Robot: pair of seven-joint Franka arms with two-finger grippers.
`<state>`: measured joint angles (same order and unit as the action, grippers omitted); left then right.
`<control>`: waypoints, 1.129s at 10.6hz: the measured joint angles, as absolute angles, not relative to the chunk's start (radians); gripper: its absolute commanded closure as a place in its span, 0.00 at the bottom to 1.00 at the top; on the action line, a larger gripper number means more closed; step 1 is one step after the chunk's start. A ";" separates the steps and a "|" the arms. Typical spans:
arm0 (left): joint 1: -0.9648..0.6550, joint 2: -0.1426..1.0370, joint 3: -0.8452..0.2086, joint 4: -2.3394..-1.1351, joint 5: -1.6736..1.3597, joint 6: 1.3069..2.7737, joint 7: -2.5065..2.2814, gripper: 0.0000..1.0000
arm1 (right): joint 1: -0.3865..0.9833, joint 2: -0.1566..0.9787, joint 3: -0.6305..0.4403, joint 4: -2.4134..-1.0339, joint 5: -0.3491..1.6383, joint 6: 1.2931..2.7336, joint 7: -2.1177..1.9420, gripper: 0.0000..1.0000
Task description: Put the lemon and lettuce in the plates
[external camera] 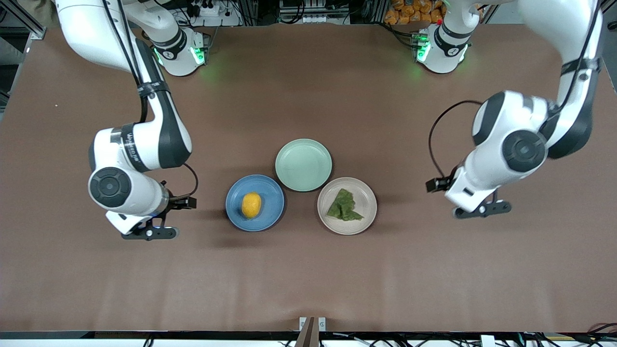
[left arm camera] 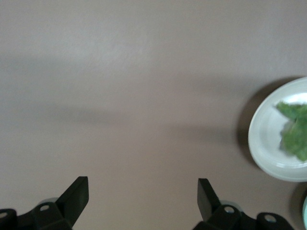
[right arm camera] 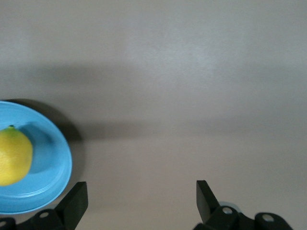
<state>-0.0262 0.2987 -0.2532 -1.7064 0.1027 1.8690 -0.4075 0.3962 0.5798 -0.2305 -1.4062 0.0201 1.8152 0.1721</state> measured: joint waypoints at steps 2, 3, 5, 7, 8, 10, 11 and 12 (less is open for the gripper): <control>-0.020 0.155 -0.236 -1.828 0.090 1.871 -0.352 0.00 | 0.360 0.568 -0.236 -1.403 0.020 1.787 0.131 0.00; -0.016 0.097 -0.230 -1.864 0.089 1.872 -0.343 0.00 | 0.334 0.556 -0.236 -1.399 0.020 1.766 0.109 0.00; -0.013 0.025 -0.218 -1.890 0.088 1.877 -0.339 0.00 | 0.294 0.534 -0.236 -1.388 0.020 1.742 0.091 0.00; -0.017 -0.016 -0.197 -1.882 0.068 1.890 -0.339 0.00 | 0.271 0.524 -0.235 -1.380 0.021 1.740 0.090 0.00; -0.018 -0.030 -0.188 -1.870 0.048 1.894 -0.336 0.00 | 0.257 0.520 -0.235 -1.374 0.021 1.740 0.090 0.00; -0.018 -0.041 -0.179 -1.832 0.038 1.895 -0.323 0.00 | 0.236 0.493 -0.235 -1.369 0.021 1.740 0.089 0.00; -0.019 -0.042 -0.179 -1.809 0.033 1.895 -0.314 0.00 | 0.229 0.473 -0.234 -1.369 0.021 1.738 0.089 0.00; -0.020 -0.045 -0.178 -1.788 0.020 1.892 -0.313 0.00 | 0.219 0.452 -0.232 -1.371 0.021 1.733 0.089 0.00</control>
